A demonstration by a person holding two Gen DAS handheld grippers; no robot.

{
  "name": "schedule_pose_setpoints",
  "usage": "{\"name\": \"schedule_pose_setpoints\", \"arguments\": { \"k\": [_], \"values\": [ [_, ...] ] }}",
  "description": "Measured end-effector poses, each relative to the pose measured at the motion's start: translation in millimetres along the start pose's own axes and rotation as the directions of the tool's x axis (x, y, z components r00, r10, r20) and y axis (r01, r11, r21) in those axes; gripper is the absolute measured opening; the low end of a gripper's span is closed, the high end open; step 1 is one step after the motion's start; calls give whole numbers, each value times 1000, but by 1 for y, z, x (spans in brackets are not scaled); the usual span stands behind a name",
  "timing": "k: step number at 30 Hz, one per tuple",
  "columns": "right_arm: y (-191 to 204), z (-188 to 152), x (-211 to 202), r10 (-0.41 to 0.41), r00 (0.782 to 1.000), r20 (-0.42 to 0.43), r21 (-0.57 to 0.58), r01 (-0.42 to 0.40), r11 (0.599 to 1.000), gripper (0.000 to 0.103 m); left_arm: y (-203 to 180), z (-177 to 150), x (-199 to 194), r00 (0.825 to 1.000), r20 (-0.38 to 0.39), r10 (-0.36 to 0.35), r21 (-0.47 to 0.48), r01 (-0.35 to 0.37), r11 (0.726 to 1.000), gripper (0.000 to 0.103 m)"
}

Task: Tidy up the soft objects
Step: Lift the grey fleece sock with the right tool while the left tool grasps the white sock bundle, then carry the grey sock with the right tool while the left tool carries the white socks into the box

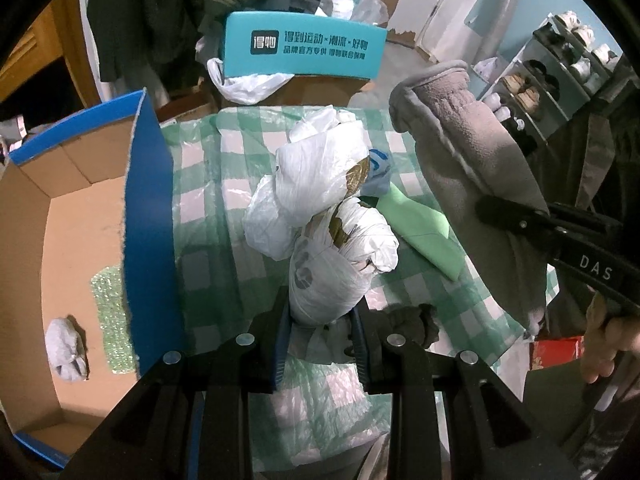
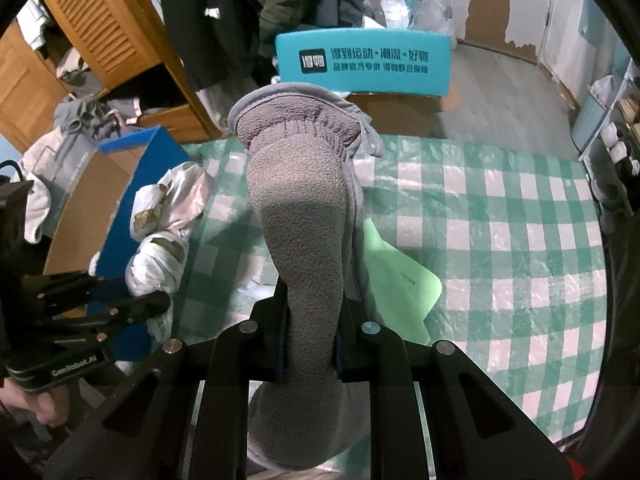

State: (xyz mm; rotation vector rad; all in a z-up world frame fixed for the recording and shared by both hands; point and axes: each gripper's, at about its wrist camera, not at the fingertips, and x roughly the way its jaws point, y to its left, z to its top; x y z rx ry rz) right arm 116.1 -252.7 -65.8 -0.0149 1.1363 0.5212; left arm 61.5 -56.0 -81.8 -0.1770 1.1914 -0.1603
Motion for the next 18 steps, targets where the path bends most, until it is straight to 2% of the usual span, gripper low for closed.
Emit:
{"name": "schedule_pose_setpoints", "arguments": {
  "k": [18],
  "values": [
    [44,11,-24,46,998,53,-71,-42,997,15,24,-3,-47,995,97,27,-33,-24,999,28]
  ]
}}
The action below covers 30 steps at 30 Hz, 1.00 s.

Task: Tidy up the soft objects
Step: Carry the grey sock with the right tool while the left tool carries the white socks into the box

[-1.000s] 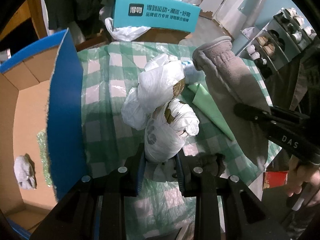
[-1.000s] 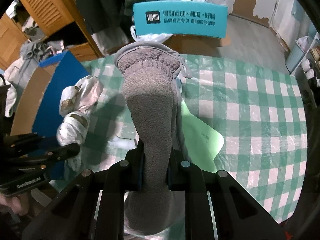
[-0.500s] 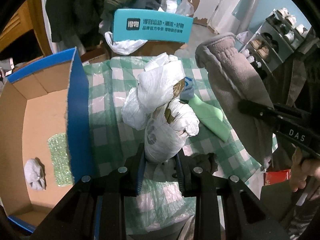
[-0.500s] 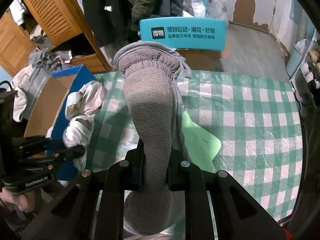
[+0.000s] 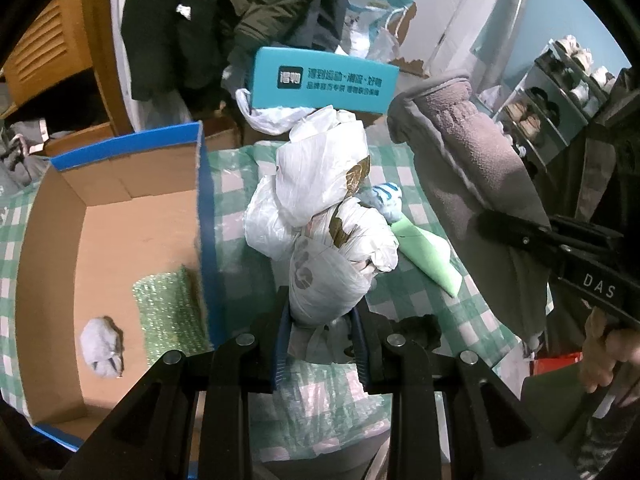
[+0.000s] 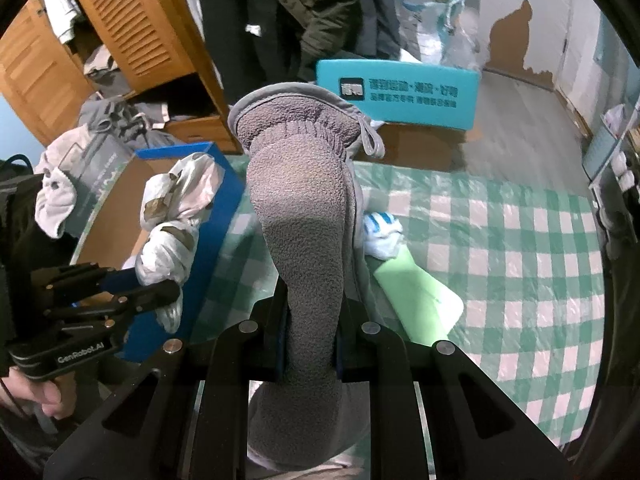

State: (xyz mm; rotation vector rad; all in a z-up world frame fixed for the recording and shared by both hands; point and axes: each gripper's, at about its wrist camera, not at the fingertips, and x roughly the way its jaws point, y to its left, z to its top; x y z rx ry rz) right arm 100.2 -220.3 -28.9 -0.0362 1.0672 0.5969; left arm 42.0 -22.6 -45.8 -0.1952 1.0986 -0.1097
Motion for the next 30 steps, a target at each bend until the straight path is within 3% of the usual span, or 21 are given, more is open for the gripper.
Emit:
{"name": "schedule_pose_setpoints", "arguments": {
  "k": [19,30],
  "values": [
    [66,27,12,73,997,8,-79,-72,994,15,41,-3,-43,995,92,49,-55,-44,998,28],
    [107,42,30,95,995,-16,-134,-96,986,15,78,-5,-52,991,105,80,-111,-68,991,28]
  ]
}}
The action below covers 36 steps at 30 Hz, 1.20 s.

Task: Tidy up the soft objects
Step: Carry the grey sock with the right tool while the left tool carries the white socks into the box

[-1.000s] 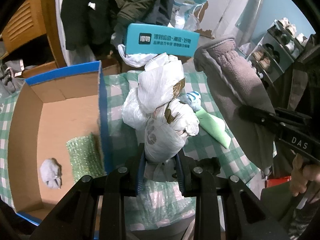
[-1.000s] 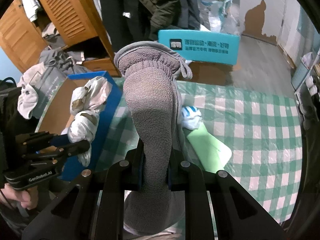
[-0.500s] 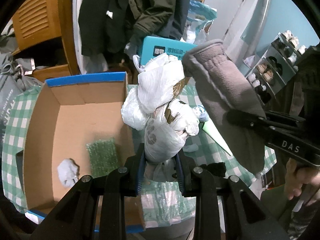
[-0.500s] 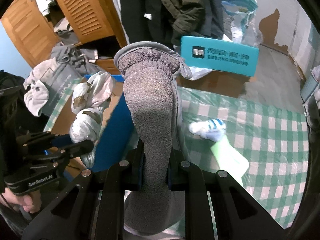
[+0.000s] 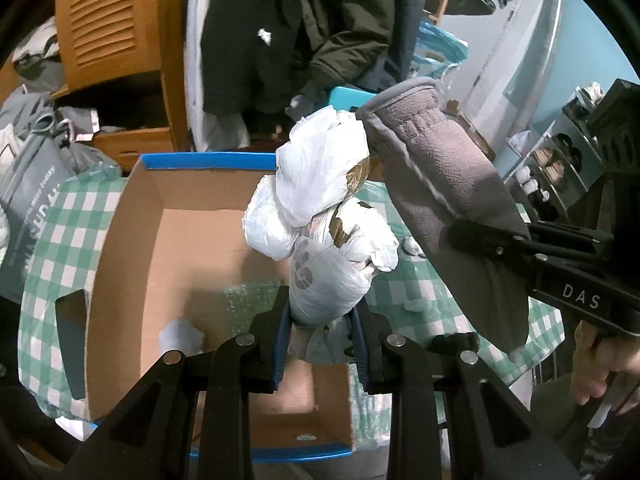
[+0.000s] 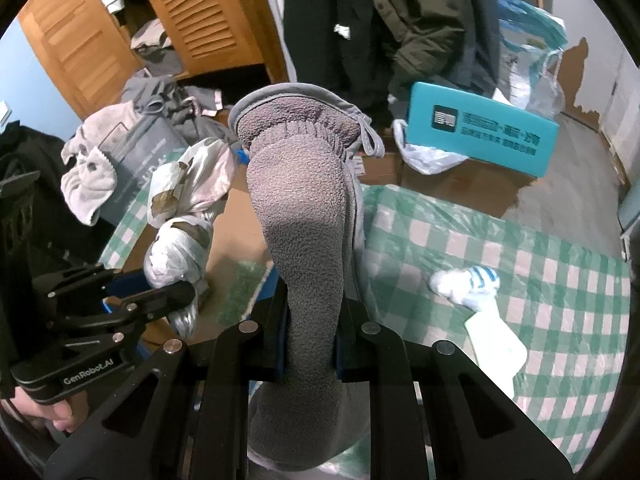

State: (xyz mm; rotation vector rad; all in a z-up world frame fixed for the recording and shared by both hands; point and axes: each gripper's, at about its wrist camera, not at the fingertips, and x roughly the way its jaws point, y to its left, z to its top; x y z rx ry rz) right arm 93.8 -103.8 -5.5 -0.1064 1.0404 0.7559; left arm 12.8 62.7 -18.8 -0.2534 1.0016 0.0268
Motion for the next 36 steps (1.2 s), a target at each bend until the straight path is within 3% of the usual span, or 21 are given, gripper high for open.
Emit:
{"name": "schedule_pose_setpoints", "arguments": {
  "k": [23,36],
  "values": [
    [79,29,65,33,996,-88,-83,-41,996,15,75,-8,-1,998,-16,57,-120,-59,991,28],
    [98,38,97,52,988,-149,-61,-61,996,17,91,-10,7,992,-37,122,-142,-126,982,29]
  ]
}}
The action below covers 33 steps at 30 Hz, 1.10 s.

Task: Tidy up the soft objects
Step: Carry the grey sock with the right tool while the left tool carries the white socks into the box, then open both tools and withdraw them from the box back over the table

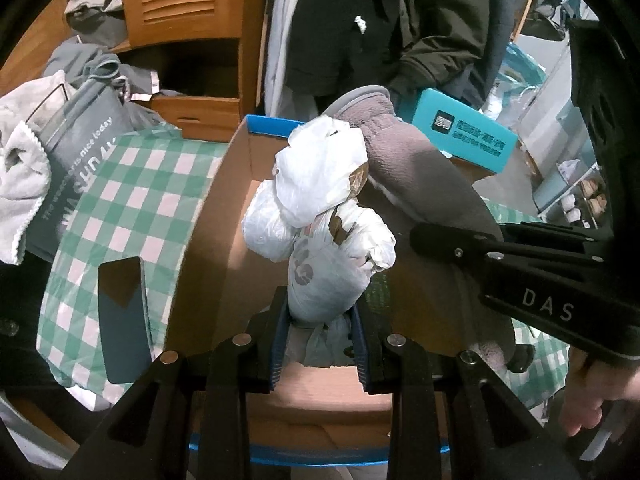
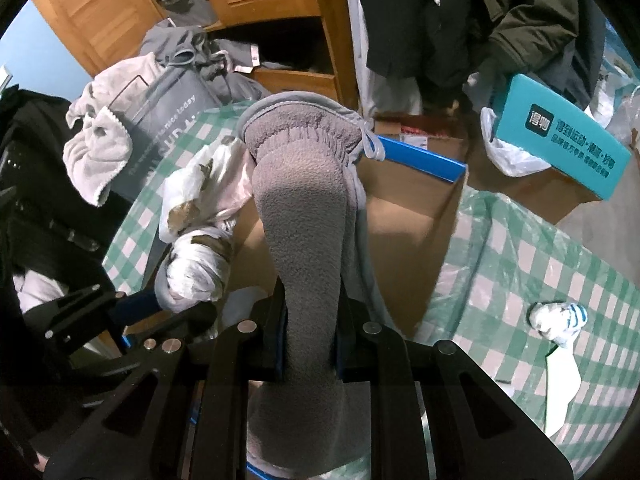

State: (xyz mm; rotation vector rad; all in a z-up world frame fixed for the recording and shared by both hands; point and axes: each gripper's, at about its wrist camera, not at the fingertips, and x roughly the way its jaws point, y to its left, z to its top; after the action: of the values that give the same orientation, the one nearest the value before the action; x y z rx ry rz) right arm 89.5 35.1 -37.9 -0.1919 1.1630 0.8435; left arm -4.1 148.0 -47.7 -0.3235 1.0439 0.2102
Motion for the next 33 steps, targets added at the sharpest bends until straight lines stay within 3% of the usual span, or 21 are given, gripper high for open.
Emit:
{"name": "schedule_pose_setpoints", "arguments": {
  "k": [3,6,8,14,33],
  "values": [
    [4,3,5,13,1000,-15,-9,-13,1000,29,4,0,2,1000,-5,14,-9,-15,1000,44],
    [5,3,6,-6,1000,-9,-9,6,1000,35,9,0,1,999,-1,40,-21,-40,999,53],
    [4,3,5,-7,1000,-8,-2,7,1000,47,11,1,-1,999,7,44,-32,-44,999,55],
    [-4,4,-10,-15,1000,22,16,15,1000,51,8,2,-4,999,15,34,-38,-33,999,62],
    [-42,-16,-44,-64,996,61,42,61,997,61,-33,1,-6,1000,9,-9,38,9,999,66]
  ]
}}
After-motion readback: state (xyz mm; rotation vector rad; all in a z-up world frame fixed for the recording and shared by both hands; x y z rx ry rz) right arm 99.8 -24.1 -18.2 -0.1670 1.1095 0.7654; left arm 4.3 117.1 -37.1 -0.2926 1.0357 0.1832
